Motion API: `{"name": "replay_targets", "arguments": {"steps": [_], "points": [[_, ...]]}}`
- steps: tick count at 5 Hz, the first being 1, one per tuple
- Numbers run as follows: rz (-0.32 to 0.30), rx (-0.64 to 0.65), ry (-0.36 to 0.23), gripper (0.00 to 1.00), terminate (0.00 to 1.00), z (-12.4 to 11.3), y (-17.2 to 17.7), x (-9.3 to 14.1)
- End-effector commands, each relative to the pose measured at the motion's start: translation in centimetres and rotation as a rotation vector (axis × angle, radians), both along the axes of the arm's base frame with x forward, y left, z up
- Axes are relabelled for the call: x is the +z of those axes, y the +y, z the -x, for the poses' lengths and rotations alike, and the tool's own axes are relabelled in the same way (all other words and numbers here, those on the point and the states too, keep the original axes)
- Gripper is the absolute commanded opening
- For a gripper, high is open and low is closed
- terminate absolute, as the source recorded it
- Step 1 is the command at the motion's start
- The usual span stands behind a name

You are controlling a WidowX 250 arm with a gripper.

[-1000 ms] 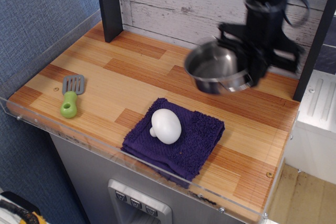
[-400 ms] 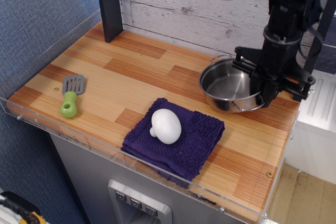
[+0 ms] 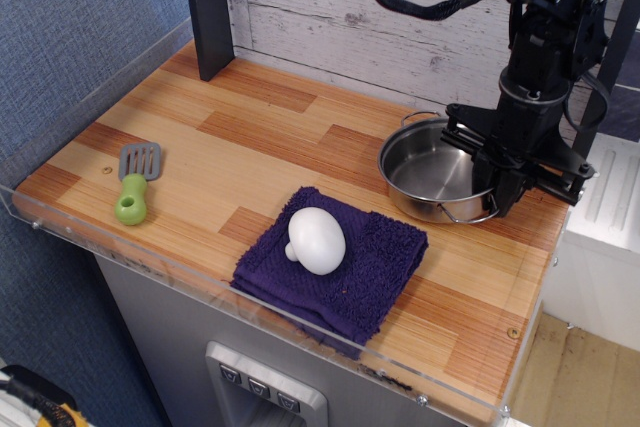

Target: Move the pot right above purple cloth to the right.

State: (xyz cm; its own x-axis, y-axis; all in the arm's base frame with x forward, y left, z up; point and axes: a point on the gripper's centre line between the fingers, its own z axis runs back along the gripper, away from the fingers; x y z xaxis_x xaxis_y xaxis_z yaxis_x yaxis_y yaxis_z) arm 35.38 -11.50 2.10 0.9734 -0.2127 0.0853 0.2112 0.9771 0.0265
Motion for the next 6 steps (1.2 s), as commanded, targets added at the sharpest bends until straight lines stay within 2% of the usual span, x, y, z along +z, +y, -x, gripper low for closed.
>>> {"name": "replay_targets", "arguments": {"steps": [1,2,3,4,5,6], "points": [[0.060,0.014,0.006,1.00,0.00,0.8,0.0,1.2],[0.096,0.009,-0.006,1.00,0.00,1.0,0.0,2.7],[0.152,0.045,-0.045,1.00,0.00,0.9,1.3,6.0],[0.182,0.133,-0.124,1.00,0.00,0.6,4.5,10.6],[0.119,0.304,-0.165,1.00,0.00,1.2,7.8,14.2],[0.048,0.449,-0.145,1.00,0.00,2.0,10.6,16.4]]}}
